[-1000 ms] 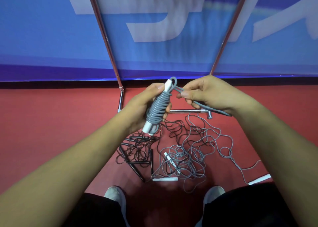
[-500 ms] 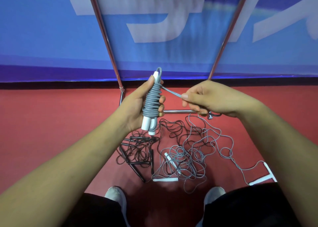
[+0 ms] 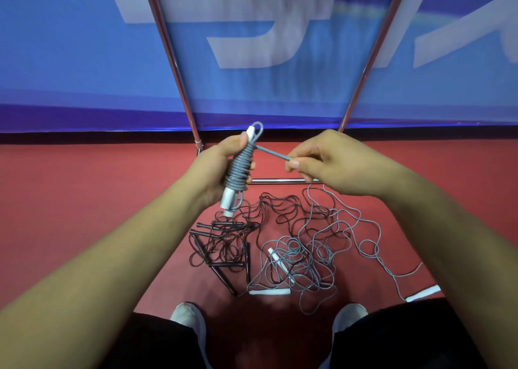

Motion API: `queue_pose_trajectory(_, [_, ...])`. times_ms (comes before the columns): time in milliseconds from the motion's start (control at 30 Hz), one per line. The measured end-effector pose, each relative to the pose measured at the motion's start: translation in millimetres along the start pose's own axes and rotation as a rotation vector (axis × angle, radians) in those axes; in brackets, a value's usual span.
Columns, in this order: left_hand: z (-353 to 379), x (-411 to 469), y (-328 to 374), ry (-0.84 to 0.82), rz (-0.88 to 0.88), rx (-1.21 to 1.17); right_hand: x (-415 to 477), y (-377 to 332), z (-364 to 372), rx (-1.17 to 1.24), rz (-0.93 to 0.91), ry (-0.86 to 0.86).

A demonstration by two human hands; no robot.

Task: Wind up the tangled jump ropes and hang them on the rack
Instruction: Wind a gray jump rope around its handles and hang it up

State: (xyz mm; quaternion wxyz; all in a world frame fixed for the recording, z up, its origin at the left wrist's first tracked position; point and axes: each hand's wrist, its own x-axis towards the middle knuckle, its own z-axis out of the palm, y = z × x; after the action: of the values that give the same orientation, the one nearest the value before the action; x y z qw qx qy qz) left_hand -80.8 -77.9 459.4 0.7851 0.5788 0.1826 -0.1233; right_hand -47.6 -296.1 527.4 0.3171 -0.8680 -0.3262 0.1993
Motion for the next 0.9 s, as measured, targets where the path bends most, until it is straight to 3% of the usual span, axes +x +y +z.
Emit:
queue_pose_trajectory(133, [5.5, -0.6, -10.0, 0.057, 0.177, 0.552, -0.6, -1.1, -2.2, -0.036, -0.048, -0.047])
queue_pose_trajectory(267, [9.8, -7.0, -14.4, -0.080, 0.259, 0.886, -1.1, -0.8, -2.8, -0.006, -0.059, -0.088])
queue_pose_trajectory(500, [12.7, -14.2, -12.3, -0.295, 0.216, 1.035, -0.5, -0.6, -3.9, 0.096, -0.041, -0.025])
queue_pose_trajectory(633, [19.4, -19.3, -14.2, -0.228, 0.297, 1.279, 2.6, 1.3, -2.6, 0.091, -0.022, 0.043])
queue_pose_trajectory(700, [21.2, -18.1, -16.3, -0.214, 0.329, 1.268, 6.5, 5.9, -2.0, 0.082, -0.012, 0.089])
queue_pose_trajectory(833, [23.5, -23.9, -16.0, -0.447, 0.319, 0.910, 11.7, 16.7, -1.8, 0.133, 0.023, 0.129])
queue_pose_trajectory(900, [25.0, -26.2, -13.1, -0.477, 0.332, 0.760, 13.0, 18.4, -2.3, 0.224, 0.033, 0.153])
